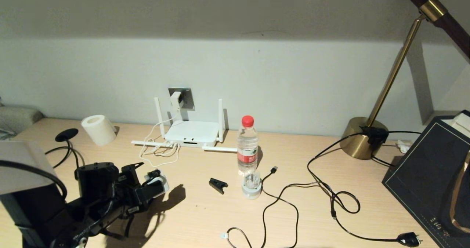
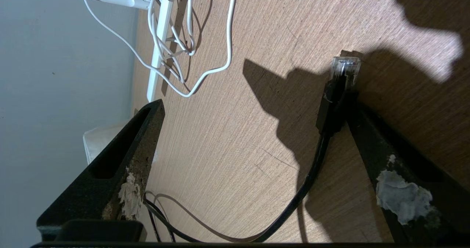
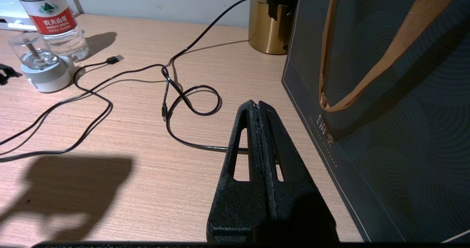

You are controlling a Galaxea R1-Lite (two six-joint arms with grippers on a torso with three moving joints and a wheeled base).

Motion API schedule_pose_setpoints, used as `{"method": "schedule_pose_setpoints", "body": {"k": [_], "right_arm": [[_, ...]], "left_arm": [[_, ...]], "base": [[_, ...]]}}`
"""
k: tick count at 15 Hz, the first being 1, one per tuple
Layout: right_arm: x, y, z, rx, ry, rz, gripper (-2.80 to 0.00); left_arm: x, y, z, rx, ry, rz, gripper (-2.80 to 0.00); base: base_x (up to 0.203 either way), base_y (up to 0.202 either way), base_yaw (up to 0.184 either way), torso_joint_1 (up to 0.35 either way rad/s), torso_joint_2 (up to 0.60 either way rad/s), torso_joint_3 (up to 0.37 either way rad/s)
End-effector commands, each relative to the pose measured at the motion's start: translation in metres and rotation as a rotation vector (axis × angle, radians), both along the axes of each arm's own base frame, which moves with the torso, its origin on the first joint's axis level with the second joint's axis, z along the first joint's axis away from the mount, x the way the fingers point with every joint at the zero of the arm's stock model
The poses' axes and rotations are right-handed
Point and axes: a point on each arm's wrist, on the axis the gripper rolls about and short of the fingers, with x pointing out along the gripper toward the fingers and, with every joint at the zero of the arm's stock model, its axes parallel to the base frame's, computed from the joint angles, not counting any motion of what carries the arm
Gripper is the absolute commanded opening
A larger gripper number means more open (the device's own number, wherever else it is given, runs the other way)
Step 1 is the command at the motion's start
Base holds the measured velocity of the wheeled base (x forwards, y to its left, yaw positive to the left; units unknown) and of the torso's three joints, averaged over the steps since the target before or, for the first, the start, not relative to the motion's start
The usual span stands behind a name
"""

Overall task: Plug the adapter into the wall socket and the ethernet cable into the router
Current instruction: Hand it to the other hand

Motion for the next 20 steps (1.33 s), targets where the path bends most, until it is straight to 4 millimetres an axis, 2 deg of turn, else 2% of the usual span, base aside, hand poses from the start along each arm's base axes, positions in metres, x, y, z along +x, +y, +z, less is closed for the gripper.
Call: {"method": "schedule_pose_setpoints", "body": {"k": [1,14,15,16,20], "right_arm": [[0.001,0.000,-0.002,0.000,0.009,0.000,-2.80],[0.001,0.000,-0.002,0.000,0.009,0.000,-2.80],[0.001,0.000,-0.002,0.000,0.009,0.000,-2.80],[0.001,0.000,-0.002,0.000,0.009,0.000,-2.80],[0.001,0.000,-0.002,0.000,0.009,0.000,-2.80]], "left_arm": [[0.003,0.000,-0.005,0.009,0.012,-0.001,0.00],[0.013,0.014,-0.028,-0.083,0.077,-0.013,0.00],[0.015,0.014,-0.028,-0.084,0.073,-0.015,-0.14],[0.018,0.013,-0.028,-0.088,0.067,-0.024,-2.80],[0.023,0.012,-0.036,-0.100,0.089,-0.044,-2.80]], "base": [[0.000,0.000,0.000,0.000,0.00,0.000],[0.000,0.000,0.000,0.000,0.00,0.000],[0.000,0.000,0.000,0.000,0.00,0.000],[0.000,0.000,0.000,0.000,0.00,0.000],[0.000,0.000,0.000,0.000,0.00,0.000]]}}
